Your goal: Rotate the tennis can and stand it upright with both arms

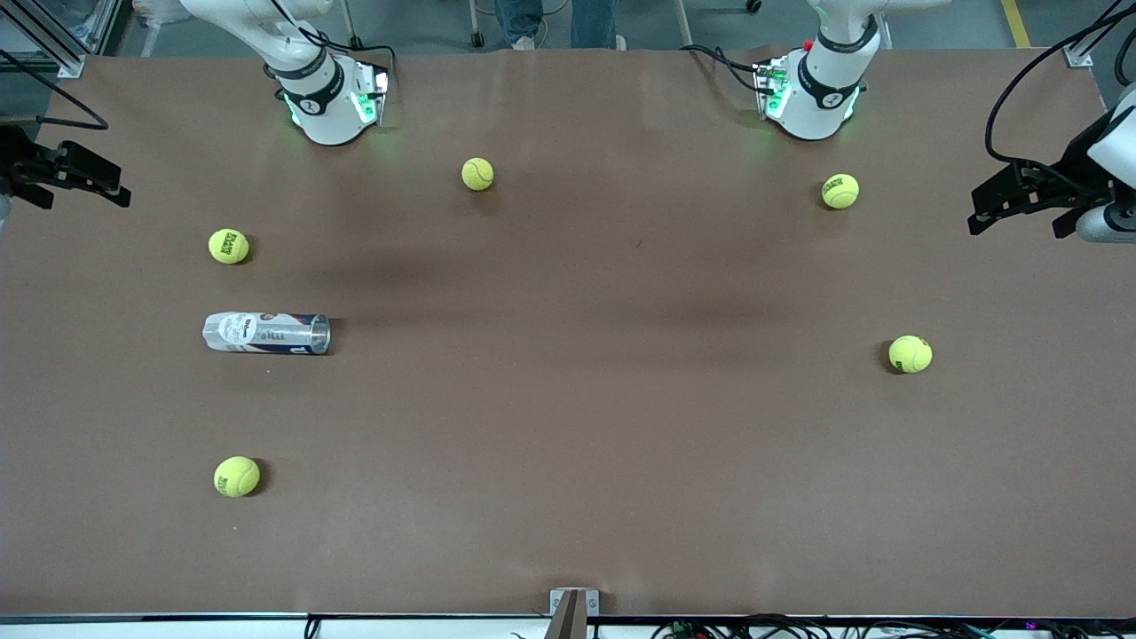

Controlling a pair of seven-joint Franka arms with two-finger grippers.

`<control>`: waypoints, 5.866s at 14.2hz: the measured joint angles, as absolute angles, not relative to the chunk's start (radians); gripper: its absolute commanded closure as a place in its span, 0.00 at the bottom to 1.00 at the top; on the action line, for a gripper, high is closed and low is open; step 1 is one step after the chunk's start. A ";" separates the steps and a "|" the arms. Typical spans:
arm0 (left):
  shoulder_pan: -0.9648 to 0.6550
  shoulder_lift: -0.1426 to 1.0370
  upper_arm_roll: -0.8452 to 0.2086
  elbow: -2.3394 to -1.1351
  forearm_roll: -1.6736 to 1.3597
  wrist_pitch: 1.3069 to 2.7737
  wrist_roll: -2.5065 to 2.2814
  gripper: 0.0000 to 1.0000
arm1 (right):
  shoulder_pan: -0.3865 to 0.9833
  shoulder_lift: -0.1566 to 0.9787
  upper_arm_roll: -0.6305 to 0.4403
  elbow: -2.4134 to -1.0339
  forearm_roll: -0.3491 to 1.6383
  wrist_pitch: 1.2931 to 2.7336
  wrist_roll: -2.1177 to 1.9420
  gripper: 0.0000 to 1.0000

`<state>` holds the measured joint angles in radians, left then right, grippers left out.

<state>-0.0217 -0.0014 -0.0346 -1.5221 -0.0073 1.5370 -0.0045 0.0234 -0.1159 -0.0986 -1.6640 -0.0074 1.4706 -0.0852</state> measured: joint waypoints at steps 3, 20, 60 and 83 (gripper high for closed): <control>-0.022 -0.001 -0.035 -1.522 -0.007 1.537 -0.004 0.00 | 0.023 -0.123 -0.099 -1.669 -0.007 1.472 -0.086 0.00; -0.022 -0.001 -0.035 -1.522 -0.007 1.537 -0.004 0.00 | 0.025 -0.106 -0.102 -1.647 -0.005 1.485 -0.086 0.00; -0.021 -0.001 -0.034 -1.522 -0.007 1.537 -0.004 0.00 | -0.020 0.344 -0.098 -2.148 -0.010 2.325 1.468 0.00; -0.019 0.001 -0.033 -1.522 -0.007 1.537 -0.004 0.00 | 0.407 0.401 -0.075 -1.982 0.122 2.255 1.635 0.42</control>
<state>-0.0185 0.0007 -0.0326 -1.5216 -0.0073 1.5369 -0.0045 0.4069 0.4014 -0.0746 -1.9823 0.1220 2.2554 1.6354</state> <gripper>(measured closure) 0.000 0.419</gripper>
